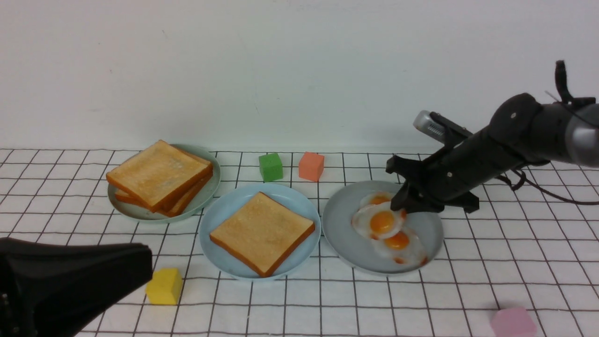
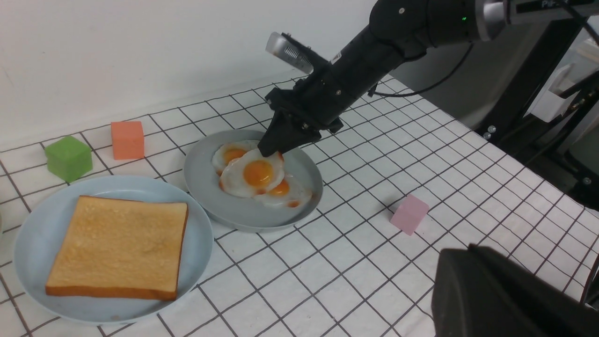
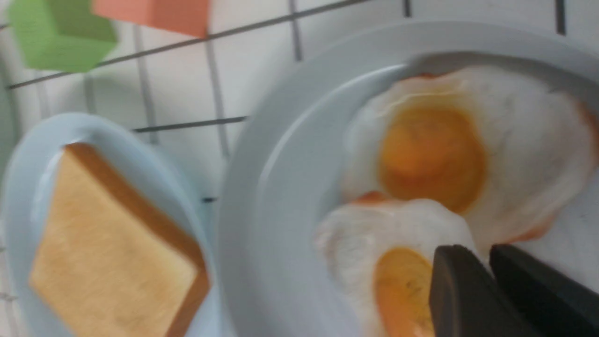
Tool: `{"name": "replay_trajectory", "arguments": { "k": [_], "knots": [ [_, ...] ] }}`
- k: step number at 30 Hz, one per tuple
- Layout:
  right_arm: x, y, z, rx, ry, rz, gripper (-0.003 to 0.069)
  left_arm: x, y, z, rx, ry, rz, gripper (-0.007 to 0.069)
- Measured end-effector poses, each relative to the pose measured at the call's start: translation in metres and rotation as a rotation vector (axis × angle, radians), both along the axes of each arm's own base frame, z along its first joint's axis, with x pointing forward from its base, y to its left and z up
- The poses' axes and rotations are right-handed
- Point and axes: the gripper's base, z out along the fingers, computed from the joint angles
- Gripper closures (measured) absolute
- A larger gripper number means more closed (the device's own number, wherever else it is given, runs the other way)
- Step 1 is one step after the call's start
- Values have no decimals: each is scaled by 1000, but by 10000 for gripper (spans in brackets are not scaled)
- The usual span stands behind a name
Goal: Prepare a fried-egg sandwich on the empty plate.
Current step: Use the right arm to grab a fried egg, then use the right arm to place the fried egg on the slice of bread in the middle
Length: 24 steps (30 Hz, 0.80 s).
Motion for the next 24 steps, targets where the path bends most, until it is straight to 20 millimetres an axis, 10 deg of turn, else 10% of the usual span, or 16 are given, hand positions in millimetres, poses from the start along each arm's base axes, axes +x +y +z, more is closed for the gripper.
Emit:
{"name": "replay_trajectory", "arguments": {
  "k": [13,24],
  "knots": [
    [-36,45,81,342,-135,292,582,2,2,1,25,-44,21,627],
    [-29,125,20,368,-95,340,582,7,6,4,40,-93,79,627]
  ]
}}
